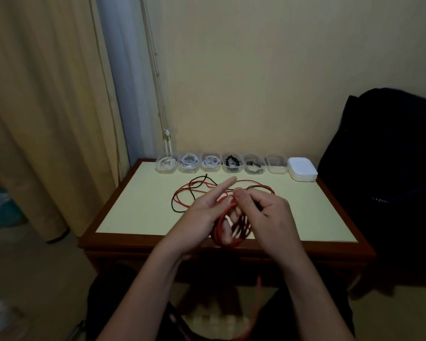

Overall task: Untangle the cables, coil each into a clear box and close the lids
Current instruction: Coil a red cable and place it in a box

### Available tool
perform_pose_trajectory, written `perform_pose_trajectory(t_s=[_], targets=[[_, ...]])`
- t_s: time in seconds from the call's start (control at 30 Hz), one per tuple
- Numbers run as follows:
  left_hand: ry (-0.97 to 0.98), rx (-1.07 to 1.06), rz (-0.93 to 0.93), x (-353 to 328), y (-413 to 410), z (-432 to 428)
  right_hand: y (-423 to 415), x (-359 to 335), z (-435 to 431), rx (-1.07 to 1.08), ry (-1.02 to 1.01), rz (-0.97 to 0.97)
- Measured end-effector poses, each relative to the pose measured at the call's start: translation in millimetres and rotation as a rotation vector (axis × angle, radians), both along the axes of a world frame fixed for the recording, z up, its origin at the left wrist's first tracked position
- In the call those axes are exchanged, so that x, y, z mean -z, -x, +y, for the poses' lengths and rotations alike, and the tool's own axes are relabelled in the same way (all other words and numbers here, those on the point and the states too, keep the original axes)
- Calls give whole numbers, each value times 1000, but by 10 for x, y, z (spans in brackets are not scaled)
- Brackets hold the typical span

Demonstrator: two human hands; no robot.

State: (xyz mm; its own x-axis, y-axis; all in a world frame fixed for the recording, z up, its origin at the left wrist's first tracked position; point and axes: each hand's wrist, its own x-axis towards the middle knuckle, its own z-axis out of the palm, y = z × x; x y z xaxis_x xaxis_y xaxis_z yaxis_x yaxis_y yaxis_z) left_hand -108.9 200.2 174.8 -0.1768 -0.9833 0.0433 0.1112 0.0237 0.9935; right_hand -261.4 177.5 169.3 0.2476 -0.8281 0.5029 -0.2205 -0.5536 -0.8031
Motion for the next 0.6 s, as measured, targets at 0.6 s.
perform_pose_trajectory(t_s=[0.6], targets=[[16,18,156,23,71,11,35,123,-116,151,5,95]])
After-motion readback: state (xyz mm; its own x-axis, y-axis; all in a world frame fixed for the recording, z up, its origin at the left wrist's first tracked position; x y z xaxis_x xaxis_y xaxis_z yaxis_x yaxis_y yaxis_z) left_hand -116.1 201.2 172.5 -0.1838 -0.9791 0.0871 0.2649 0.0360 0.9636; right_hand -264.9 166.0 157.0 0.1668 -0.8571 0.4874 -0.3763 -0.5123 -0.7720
